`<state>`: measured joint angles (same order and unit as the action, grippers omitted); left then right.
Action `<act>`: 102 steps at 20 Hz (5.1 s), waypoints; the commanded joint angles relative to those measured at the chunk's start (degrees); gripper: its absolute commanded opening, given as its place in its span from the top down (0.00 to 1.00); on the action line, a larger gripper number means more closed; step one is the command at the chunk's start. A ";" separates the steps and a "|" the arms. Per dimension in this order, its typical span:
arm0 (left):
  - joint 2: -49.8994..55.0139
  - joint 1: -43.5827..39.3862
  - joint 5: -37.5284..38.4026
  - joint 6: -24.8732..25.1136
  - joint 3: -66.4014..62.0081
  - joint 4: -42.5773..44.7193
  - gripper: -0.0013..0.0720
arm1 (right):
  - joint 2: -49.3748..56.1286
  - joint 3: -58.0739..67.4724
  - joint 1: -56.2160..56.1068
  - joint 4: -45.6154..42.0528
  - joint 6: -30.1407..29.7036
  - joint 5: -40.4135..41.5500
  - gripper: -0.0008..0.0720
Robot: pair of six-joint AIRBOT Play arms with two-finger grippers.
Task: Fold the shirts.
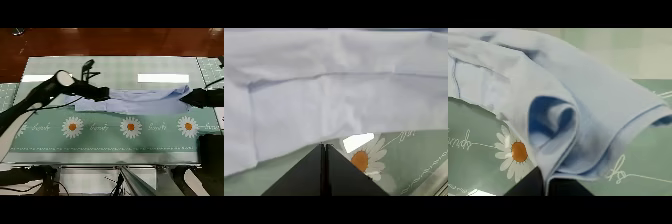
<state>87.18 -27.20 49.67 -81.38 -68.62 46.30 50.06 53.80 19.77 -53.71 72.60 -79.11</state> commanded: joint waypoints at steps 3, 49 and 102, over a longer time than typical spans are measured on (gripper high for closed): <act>17.09 -13.18 -0.15 -5.90 -18.73 0.83 0.96 | -14.38 -3.10 0.11 0.15 5.22 -3.67 0.95; -44.39 20.52 8.85 -1.81 23.02 19.76 0.96 | 50.80 49.05 -39.87 12.09 8.55 -0.87 0.14; -39.60 0.02 -7.39 -1.81 29.24 7.58 0.96 | 28.22 59.21 3.67 -3.30 27.91 -23.41 0.95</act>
<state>47.53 -21.39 48.31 -83.20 -39.40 54.46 81.10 111.87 14.81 -52.58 97.82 -93.23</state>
